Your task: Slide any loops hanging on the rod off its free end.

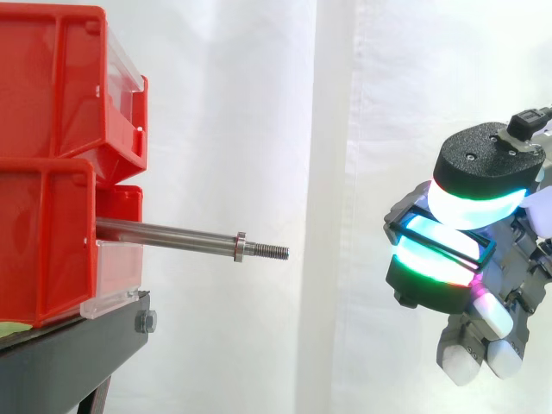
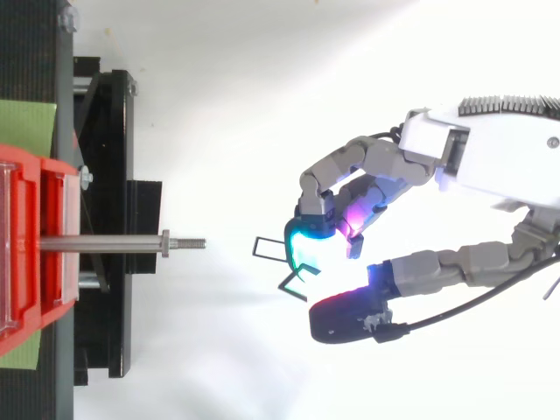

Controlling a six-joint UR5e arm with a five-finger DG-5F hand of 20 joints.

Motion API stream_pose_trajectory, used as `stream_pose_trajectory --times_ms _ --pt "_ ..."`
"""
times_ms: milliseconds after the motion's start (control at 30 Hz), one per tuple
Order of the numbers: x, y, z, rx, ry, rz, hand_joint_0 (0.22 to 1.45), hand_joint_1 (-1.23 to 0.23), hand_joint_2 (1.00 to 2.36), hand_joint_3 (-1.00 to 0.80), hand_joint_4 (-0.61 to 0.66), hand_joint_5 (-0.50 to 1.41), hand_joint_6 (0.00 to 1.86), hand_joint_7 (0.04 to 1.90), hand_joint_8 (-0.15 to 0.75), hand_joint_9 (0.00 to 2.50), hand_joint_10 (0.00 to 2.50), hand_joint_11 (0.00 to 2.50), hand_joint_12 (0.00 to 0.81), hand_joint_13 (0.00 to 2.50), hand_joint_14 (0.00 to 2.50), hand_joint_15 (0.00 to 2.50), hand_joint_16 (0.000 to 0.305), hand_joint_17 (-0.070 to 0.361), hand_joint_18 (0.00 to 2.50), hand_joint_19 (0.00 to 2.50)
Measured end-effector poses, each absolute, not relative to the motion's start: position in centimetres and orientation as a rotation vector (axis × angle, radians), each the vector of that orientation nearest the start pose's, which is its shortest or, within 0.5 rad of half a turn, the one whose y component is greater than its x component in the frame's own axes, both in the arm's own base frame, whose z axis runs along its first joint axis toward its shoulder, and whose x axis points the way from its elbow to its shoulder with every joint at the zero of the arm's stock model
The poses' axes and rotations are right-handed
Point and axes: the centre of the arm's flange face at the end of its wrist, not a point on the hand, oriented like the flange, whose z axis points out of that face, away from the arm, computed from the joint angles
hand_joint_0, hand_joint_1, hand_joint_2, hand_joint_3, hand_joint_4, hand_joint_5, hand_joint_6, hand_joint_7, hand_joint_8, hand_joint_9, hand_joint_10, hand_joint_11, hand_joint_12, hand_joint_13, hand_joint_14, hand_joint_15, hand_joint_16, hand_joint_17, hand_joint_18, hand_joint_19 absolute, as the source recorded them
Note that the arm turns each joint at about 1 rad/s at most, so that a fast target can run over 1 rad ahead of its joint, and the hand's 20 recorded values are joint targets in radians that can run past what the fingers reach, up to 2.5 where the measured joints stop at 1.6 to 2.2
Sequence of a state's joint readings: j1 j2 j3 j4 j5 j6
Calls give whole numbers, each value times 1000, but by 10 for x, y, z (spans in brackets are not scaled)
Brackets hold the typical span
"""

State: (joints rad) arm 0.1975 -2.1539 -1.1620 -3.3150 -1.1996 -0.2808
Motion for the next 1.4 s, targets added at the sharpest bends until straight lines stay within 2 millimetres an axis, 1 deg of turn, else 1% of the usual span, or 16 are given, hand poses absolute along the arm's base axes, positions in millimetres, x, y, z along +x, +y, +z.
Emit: stream_pose_trajectory --times_ms 67,100,200,300,333,400,433,467,500,567,667,733,800,900,1100,1400 --pt "694 -34 324 1220 1517 651 592 -822 1020 -155 -4 -96 927 985 242 972 21 619 362 692 13 332 50 112 743 347" --pt "694 -34 325 1220 1517 651 590 -803 1016 -282 20 -86 905 1044 231 975 21 581 356 682 13 318 48 109 728 364" --pt "694 -34 325 1220 1517 651 572 -735 1011 -357 26 -72 881 1053 211 984 20 491 350 663 12 294 49 109 718 371" --pt "694 -34 325 1220 1517 652 567 -692 1014 -314 12 -55 854 1067 197 990 19 433 342 639 11 285 48 108 694 385" --pt "694 -34 325 1220 1517 652 560 -756 1019 -195 -8 -53 849 1133 223 1007 17 464 348 645 11 285 49 110 703 371" --pt "694 -34 325 1220 1516 652 591 -844 1012 -27 -22 -84 911 1070 280 1003 20 556 397 684 11 298 58 130 789 314" --pt "694 -34 325 1220 1516 652 620 -868 1010 39 -125 -95 933 1110 288 982 19 589 397 682 11 289 58 130 790 299" --pt "694 -34 325 1220 1516 652 623 -870 1011 55 -157 -97 938 1120 285 981 21 590 395 679 11 290 57 129 789 297" --pt "694 -33 325 1220 1516 653 651 -886 1008 83 -183 -101 940 1234 284 982 20 618 390 672 11 283 56 127 786 296" --pt "694 -33 325 1223 1514 657 672 -887 1012 81 -211 -109 952 1229 274 983 23 634 379 668 11 290 54 121 783 306" --pt "694 -32 325 1234 1508 666 705 -883 1019 -34 -244 -119 960 1171 240 1012 25 680 352 663 14 300 48 108 741 348" --pt "694 -31 325 1241 1504 672 714 -889 1019 -181 -219 -113 956 1130 223 1067 27 723 341 666 12 303 47 105 748 356" --pt "695 -31 324 1250 1497 679 715 -890 1017 -240 -193 -106 949 1126 219 1091 27 756 341 677 13 311 46 104 755 354" --pt "695 -30 324 1271 1483 695 692 -879 1018 -246 -169 -103 947 1112 218 1144 25 802 340 685 13 327 46 104 762 357" --pt "695 -26 324 1369 1416 783 630 -847 1017 -263 -45 -85 926 1102 236 1200 30 813 342 693 14 334 47 105 755 377" --pt "693 -22 323 1557 1291 925 574 -791 1015 -256 -34 -67 901 1113 239 1259 30 790 350 717 14 337 49 109 762 395"
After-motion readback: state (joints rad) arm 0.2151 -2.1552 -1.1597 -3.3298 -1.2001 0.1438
